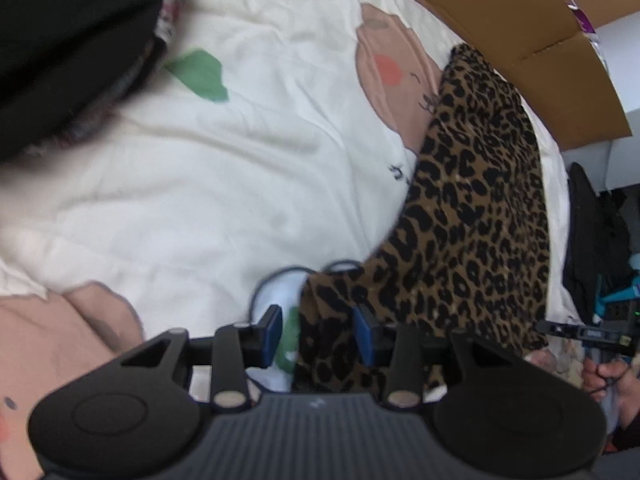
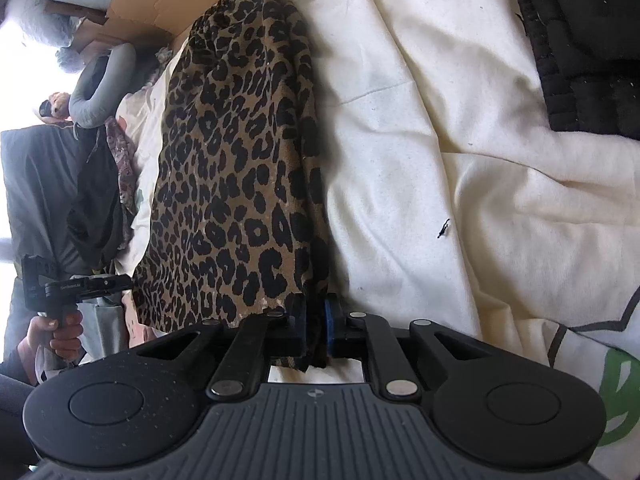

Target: Fold clothes

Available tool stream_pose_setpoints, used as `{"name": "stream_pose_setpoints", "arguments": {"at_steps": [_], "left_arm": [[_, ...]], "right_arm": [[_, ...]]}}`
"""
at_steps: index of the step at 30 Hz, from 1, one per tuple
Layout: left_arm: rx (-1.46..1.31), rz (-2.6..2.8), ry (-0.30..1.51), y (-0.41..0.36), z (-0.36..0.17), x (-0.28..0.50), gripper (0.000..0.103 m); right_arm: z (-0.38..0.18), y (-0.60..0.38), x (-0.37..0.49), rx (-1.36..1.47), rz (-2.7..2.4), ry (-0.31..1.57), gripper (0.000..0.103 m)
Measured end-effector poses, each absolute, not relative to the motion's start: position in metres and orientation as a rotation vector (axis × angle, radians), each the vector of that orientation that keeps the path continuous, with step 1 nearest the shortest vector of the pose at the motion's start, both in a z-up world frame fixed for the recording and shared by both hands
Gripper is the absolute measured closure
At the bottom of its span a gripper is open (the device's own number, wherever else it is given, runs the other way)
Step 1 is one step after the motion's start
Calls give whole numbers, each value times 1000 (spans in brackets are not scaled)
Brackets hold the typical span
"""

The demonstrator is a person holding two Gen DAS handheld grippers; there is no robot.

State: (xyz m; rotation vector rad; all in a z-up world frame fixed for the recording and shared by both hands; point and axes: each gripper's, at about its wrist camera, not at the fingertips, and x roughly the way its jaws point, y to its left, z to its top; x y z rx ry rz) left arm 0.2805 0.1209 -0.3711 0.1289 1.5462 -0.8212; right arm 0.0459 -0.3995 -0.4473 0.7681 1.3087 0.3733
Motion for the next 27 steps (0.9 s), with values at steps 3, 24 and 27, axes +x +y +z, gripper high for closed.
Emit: {"name": "stream_pose_setpoints", "arguments": {"at_steps": [3,24,27], "left_arm": [[148,-833,1559,122,-380,274,62],[-20,-863,1621,145,-412,264,63],[-30,-876,1626,146,-413,264,63]], "right_arm": [[-447,-398,48,765,369,1319,96],[-452,-398,52,776,376,1343,93],[-452,-397,53,772,394,1346,80]]}}
